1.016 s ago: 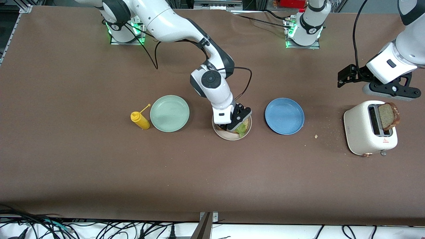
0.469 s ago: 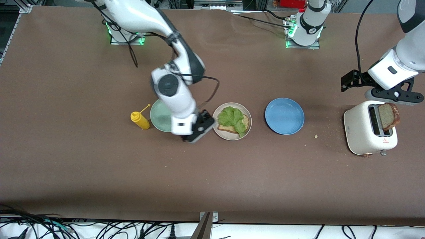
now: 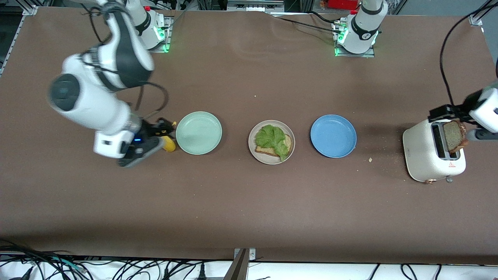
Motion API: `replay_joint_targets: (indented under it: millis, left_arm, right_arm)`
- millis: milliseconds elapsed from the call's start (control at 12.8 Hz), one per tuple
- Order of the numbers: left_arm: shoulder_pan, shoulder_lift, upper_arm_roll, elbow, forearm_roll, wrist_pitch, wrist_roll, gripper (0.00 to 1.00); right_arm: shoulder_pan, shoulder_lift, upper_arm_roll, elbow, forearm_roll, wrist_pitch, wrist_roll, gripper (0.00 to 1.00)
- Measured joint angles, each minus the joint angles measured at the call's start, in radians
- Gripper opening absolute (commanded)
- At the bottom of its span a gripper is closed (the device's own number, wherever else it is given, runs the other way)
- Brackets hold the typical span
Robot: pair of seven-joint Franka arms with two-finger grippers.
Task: Make sandwich in beige plate with both arms
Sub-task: 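Open the right gripper over the bread and withdraw it to rest, then lower the left gripper onto the toaster and grasp the bread slice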
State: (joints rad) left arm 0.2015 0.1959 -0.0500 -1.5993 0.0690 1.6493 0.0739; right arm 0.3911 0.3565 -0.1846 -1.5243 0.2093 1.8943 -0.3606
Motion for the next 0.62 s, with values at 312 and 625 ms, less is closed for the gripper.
replay_joint_targets:
  millis: [312,625]
  left_arm:
    - [0.065,0.07,0.0,0.003,0.05,0.129,0.08,1.0]
    - [0.179,0.106,0.0,-0.12,0.05,0.366,0.221,1.0]
  right_arm:
    - [-0.152,-0.172,0.001,-0.085,-0.085,-0.131,-0.035,1.0]
    - [-0.213,-0.33,0.002,-0.156,-0.1,-0.223,-0.01,1.0]
